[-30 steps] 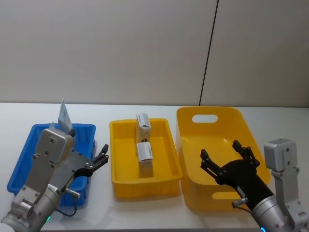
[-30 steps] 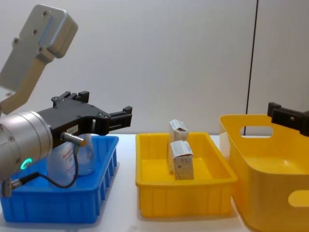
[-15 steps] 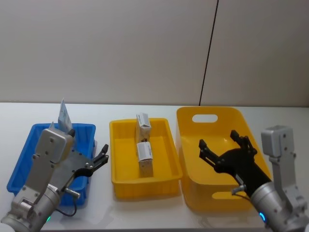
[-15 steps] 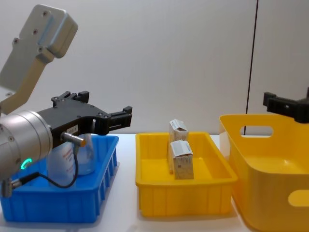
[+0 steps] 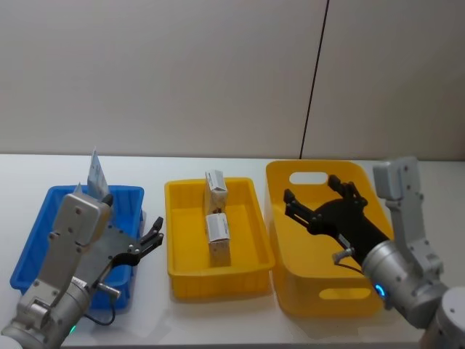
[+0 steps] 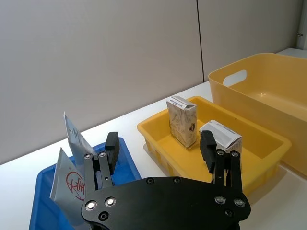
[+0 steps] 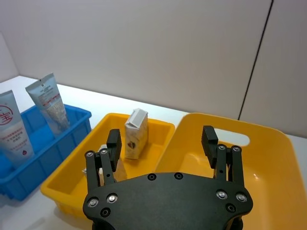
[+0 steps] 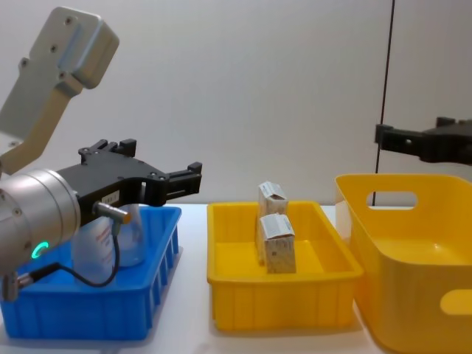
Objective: Bimanual collaborative sorting of washing and personal care products
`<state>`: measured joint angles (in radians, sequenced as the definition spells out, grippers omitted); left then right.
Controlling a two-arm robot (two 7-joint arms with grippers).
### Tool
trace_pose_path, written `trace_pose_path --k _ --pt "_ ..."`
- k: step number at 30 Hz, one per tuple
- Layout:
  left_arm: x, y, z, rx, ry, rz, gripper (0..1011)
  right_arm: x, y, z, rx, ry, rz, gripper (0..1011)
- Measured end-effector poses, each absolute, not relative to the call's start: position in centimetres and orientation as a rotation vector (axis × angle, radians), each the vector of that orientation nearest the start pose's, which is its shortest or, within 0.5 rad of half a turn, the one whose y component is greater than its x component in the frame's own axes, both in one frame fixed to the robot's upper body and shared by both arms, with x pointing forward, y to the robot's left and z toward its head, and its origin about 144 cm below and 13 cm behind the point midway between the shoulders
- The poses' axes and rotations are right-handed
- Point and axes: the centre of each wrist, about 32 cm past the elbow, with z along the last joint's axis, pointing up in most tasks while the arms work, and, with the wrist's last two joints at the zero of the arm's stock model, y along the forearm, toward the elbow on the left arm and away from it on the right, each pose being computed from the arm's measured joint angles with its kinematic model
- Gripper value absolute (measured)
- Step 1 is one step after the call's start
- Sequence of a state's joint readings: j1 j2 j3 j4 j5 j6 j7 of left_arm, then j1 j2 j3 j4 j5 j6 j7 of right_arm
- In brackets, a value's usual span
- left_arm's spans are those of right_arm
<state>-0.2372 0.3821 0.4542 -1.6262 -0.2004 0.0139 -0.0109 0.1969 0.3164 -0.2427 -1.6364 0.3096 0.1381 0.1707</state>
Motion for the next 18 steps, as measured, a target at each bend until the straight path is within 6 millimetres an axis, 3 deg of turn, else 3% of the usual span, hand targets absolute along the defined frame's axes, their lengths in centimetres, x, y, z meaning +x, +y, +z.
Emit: trace_pose_path --k 18 --pt "49.2 19.8 120.4 0.061 -0.268 1.124 1002 53.2 -20.4 123.2 -0.015 0.019 -1.117 1004"
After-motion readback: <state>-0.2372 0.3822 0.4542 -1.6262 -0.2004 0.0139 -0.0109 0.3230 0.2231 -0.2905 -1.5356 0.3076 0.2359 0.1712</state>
